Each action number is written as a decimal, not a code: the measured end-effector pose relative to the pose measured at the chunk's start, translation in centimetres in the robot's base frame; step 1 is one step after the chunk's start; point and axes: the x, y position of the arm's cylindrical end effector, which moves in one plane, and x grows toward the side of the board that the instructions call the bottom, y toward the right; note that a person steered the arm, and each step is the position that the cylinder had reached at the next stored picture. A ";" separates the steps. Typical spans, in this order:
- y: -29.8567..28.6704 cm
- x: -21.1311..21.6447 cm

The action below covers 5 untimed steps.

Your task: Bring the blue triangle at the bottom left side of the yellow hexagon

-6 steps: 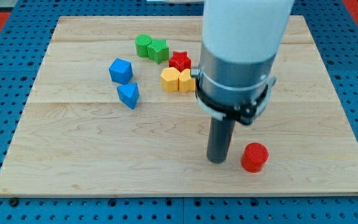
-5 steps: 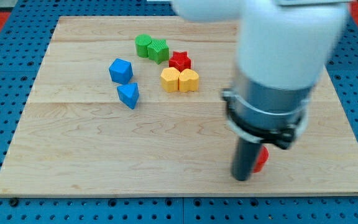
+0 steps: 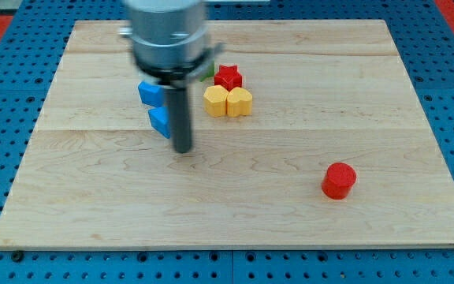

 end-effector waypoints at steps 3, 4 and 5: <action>2.8 -6.7; 4.1 -9.9; 10.5 -9.3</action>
